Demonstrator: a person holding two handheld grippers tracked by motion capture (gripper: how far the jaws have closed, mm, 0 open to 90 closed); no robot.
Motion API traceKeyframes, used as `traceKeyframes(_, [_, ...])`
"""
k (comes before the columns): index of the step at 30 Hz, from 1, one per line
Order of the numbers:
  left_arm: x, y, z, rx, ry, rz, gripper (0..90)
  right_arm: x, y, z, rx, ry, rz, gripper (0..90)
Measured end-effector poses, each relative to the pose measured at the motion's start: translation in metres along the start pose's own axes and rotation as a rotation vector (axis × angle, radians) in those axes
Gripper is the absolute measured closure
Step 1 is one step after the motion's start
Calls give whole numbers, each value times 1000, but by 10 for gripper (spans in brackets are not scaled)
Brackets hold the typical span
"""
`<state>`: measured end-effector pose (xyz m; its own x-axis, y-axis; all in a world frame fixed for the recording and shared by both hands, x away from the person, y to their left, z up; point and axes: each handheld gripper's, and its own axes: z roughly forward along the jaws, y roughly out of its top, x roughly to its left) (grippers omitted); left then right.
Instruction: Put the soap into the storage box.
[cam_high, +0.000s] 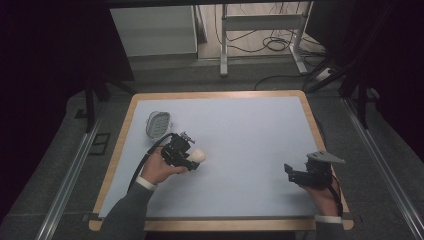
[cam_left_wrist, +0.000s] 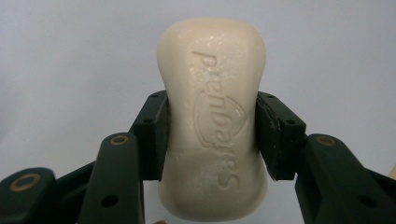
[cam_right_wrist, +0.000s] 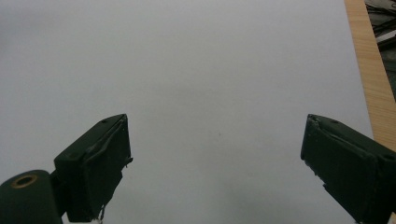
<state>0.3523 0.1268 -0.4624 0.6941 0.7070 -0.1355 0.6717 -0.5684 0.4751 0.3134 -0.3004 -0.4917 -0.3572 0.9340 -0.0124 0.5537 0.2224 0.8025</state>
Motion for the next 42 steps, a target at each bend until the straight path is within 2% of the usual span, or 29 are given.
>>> traceKeyframes(10, [11,6,-9,-8,16,-12,497,-2,-1,0,-1,-1,3,81])
traceKeyframes(21, [22,12,-12,-5,32,-22,498,-3,-2,1,7,-9,6,81])
traceKeyframes(26, [28,14,-12,-11,24,-30,497,-3,-2,2,9,-11,7,81])
traceKeyframes(42, [42,21,-16,-6,50,-49,498,-4,-3,3,21,-15,12,81])
